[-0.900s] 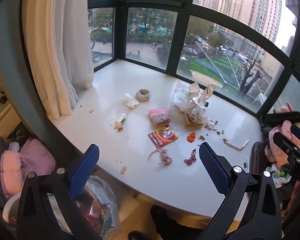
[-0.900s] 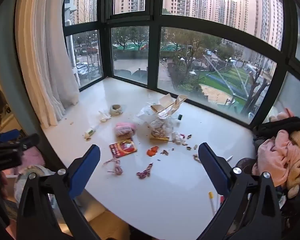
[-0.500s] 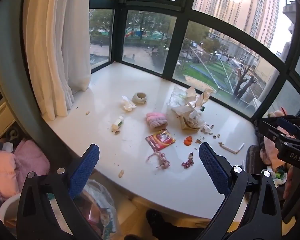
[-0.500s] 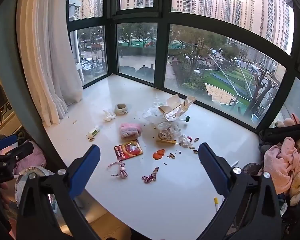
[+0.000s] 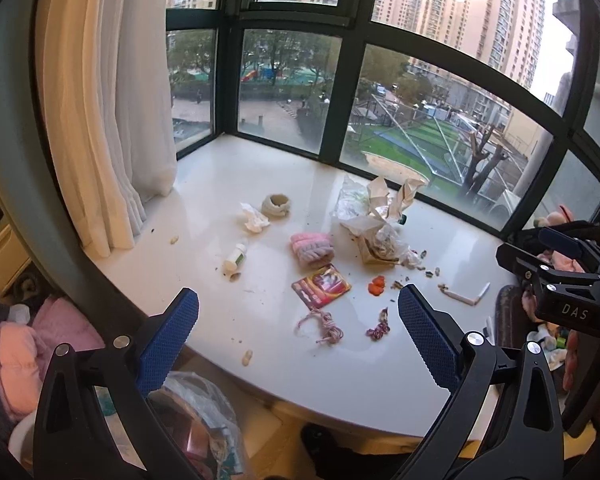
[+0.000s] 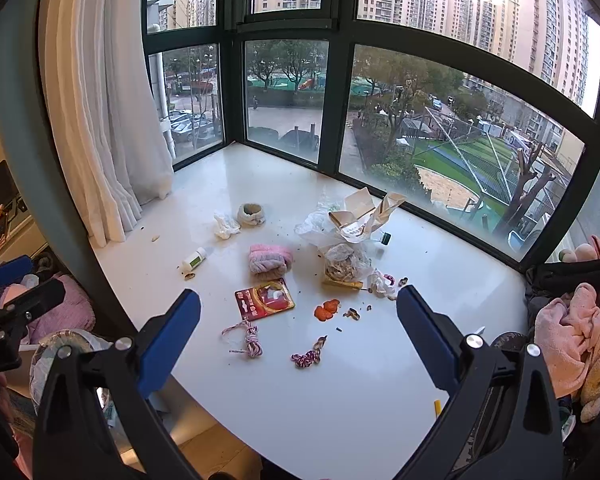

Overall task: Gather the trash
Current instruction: 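Move both tools toward the window ledge trash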

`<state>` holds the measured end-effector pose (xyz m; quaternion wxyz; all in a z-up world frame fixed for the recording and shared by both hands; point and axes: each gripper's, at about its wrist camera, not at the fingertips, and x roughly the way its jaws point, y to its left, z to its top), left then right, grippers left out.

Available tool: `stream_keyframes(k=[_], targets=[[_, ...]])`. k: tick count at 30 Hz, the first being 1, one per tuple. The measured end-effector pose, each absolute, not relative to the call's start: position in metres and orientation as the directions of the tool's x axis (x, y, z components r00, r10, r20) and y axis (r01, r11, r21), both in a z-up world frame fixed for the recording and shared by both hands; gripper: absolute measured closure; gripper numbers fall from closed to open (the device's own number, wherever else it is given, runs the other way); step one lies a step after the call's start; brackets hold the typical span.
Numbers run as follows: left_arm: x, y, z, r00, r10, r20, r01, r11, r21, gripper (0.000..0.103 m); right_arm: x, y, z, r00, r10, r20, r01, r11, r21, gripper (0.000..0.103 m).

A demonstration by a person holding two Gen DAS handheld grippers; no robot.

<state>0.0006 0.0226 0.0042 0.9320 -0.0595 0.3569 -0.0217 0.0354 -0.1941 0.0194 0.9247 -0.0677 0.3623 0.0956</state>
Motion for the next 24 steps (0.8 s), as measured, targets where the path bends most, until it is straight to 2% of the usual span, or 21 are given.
stream_keyframes(k=[24], targets=[[0.002, 0.0137, -0.0005, 0.732, -0.12, -0.671, 0.049, 0.991, -0.124, 0.006, 0.034, -0.1985, 0.0203, 0.716, 0.113, -0.689, -0.222, 0.972, -0.071, 0.007]])
